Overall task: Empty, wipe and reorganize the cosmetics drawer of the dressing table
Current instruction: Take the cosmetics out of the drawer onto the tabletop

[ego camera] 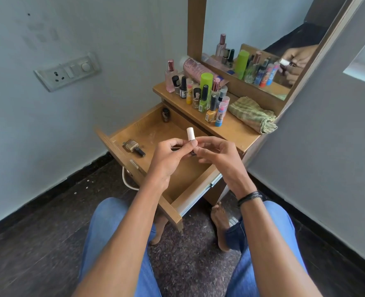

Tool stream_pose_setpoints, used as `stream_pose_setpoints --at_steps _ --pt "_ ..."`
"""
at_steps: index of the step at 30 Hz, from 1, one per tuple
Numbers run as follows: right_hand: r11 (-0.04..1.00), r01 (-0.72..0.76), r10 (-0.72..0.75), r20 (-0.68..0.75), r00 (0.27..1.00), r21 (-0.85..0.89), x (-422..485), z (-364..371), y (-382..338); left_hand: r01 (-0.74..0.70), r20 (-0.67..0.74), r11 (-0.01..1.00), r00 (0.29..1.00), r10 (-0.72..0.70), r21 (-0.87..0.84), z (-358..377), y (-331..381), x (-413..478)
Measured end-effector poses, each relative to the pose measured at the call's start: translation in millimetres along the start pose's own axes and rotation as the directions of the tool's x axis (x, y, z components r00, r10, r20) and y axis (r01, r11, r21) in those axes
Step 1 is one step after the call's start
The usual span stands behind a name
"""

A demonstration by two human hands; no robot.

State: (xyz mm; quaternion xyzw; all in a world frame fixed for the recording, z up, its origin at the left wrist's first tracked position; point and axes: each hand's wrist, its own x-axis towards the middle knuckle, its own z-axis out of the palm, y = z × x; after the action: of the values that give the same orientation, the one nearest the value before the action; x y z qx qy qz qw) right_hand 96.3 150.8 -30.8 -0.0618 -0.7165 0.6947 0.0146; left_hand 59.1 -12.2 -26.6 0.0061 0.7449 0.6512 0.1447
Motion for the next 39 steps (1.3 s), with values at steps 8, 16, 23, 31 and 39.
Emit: stream_pose_setpoints --at_steps 8,16,23,31,39 --pt "0.993 -0.083 0.080 0.041 0.996 0.081 2.2 -3.0 4.4 0.033 0.043 0.999 0.999 -0.033 -0.005 -1.1 -3.0 3.8" --pt "0.997 0.048 -0.037 -0.192 0.981 0.056 4.7 -16.3 -7.7 0.020 0.027 0.988 1.000 -0.016 -0.154 -7.8 -3.3 9.8" --pt "0.877 0.087 -0.347 -0.497 0.795 -0.472 33.2 -45.8 0.3 -0.020 -0.063 0.976 0.998 0.006 -0.218 -8.7 -6.6 11.2" --pt "0.873 0.062 -0.344 -0.521 0.781 -0.484 57.6 -46.3 10.0 -0.091 -0.181 0.968 0.982 0.049 -0.234 -2.0 -7.4 16.6" --pt "0.727 0.274 -0.645 -0.491 0.585 -0.630 31.4 -33.6 16.7 -0.156 -0.244 0.958 0.965 0.096 -0.242 9.1 -3.2 21.9"
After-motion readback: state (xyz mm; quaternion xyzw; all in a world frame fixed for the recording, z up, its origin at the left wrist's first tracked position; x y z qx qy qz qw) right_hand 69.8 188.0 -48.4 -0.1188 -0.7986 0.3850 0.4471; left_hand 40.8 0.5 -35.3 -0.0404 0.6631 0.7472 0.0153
